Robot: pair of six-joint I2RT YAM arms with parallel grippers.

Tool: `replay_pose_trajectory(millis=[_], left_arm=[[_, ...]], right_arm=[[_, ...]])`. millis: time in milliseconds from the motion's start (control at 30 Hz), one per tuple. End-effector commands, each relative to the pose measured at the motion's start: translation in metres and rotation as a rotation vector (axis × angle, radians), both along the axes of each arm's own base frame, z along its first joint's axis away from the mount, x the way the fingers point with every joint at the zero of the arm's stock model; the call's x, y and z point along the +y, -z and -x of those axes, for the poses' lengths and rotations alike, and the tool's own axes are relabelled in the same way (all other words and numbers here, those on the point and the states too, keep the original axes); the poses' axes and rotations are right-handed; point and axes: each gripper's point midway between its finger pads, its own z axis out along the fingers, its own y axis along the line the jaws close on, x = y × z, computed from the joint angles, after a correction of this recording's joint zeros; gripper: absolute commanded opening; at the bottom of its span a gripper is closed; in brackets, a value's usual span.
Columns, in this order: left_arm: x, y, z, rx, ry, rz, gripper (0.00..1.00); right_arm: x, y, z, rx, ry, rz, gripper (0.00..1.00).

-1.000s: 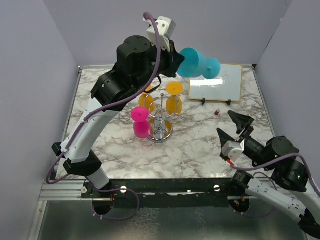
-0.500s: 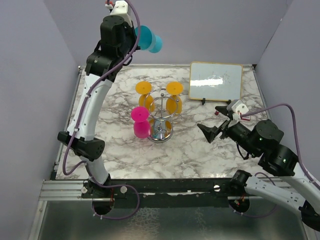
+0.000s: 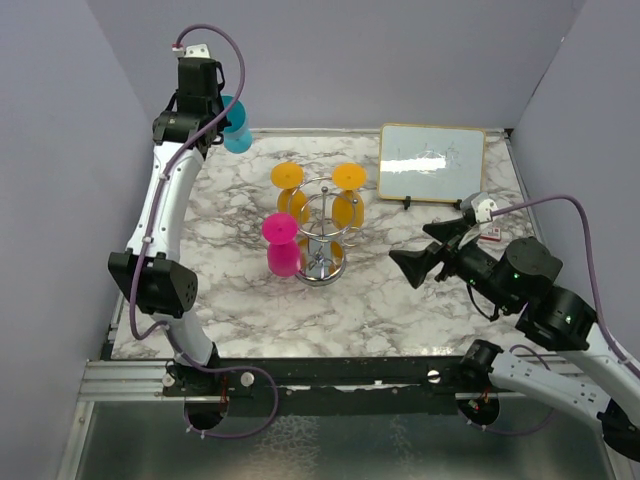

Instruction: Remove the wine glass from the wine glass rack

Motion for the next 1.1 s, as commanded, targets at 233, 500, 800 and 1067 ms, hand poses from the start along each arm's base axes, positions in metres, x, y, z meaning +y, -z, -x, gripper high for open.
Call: replay_pose_trajectory(millis=[233, 500, 800, 1067], left_arm=[[0.047, 0.07, -0.039, 0.132, -0.115, -0.014, 0.0], [0.082, 0.103, -0.076, 0.146, -0.232, -0.028, 0.0], [0.1, 0.127, -0.103, 0.148, -0.273, 0.003, 0.0], [0.107, 0.142, -0.112, 0.161, -0.286, 0.005, 0.0]], right_arm=[[-0.011, -0.001, 0.008, 0.046, 0.034, -0.079, 0.99], [-0.01, 0.006, 0.01, 0.053, 0.027, -0.071, 0.99], [-0.011, 0.011, 0.006, 0.054, 0.05, -0.087, 0.99], [-0.01, 0.007, 0.006, 0.043, 0.048, -0.104, 0.99]])
